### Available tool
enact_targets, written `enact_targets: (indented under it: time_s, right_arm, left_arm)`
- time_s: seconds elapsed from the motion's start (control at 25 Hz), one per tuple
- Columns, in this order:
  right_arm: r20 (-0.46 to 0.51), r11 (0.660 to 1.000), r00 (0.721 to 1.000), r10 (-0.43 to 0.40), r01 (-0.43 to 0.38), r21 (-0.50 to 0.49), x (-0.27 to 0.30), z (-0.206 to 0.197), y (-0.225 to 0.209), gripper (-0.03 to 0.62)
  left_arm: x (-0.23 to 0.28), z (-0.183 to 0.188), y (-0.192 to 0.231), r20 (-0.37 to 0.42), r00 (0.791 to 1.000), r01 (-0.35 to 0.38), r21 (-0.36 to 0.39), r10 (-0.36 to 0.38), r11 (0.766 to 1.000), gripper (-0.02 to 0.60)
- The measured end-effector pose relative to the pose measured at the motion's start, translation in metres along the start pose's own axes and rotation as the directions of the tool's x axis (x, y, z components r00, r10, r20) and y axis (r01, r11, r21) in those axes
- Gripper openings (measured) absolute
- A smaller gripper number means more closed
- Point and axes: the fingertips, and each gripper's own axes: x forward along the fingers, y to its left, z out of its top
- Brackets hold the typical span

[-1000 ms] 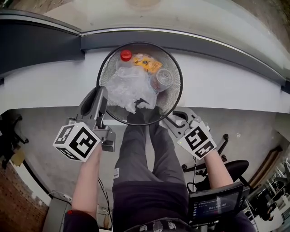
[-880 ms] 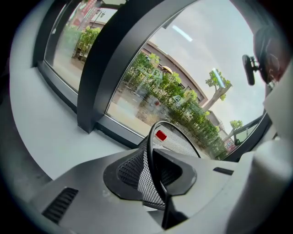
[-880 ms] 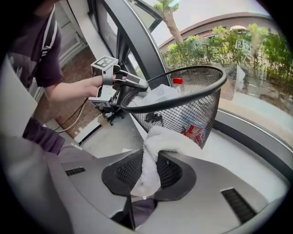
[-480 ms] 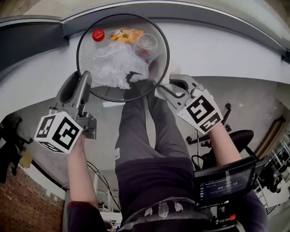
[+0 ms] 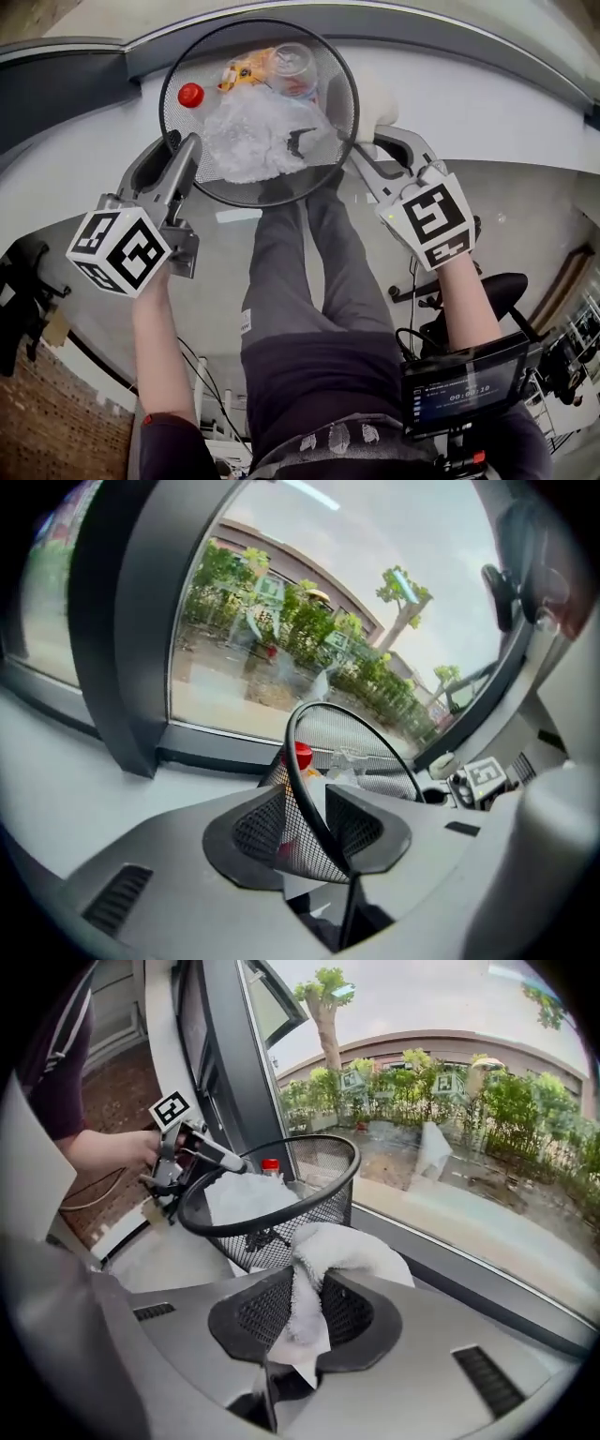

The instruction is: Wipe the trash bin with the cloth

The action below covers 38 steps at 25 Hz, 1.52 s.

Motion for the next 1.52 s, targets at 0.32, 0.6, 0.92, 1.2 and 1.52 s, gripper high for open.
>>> enact_targets:
  time_s: [0.32,0.6,0.92,1.2,1.52]
  right_arm:
    - [-0.047,0.995,0.995,0.083,-0.086,-0.055,0.004,-0.019,0.038,0.075]
    - [-0.076,0.967,0.97,0.233,-0.239,-0.091,0.004,-0.023,0.092,0.075]
    - [-0.097,0.967,0.971,0.219,-0.229,-0.11,-0.006,-0.019,0.079,0.075]
    - [-0.077,0.994,0.995,0.063,-0.07,-0.088,-0.014,-0.011,0.017,0.075]
    - [-0.103,0.991,0.994,0.03,-0.043,-0.124,-0.005,-0.016,0.014,0.075]
  left_arm:
    - [-0.003,-0.002,0.004,0.057,0.998,-0.001,-0.152,0.01,0.988,0.115]
    - [-0.004,-0.001,0.003,0.114,0.993,-0.013,-0.201,0.037,0.98,0.113]
    - [-0.006,-0.019,-0.01,0.122,0.99,-0.036,-0.225,0.065,0.974,0.114]
    - [-0.011,-0.031,-0.037,0.121,0.988,0.119,-0.174,-0.099,0.978,0.444]
    - [0.014,0.004,-0.019,0.084,0.993,0.082,-0.013,-0.081,0.997,0.321]
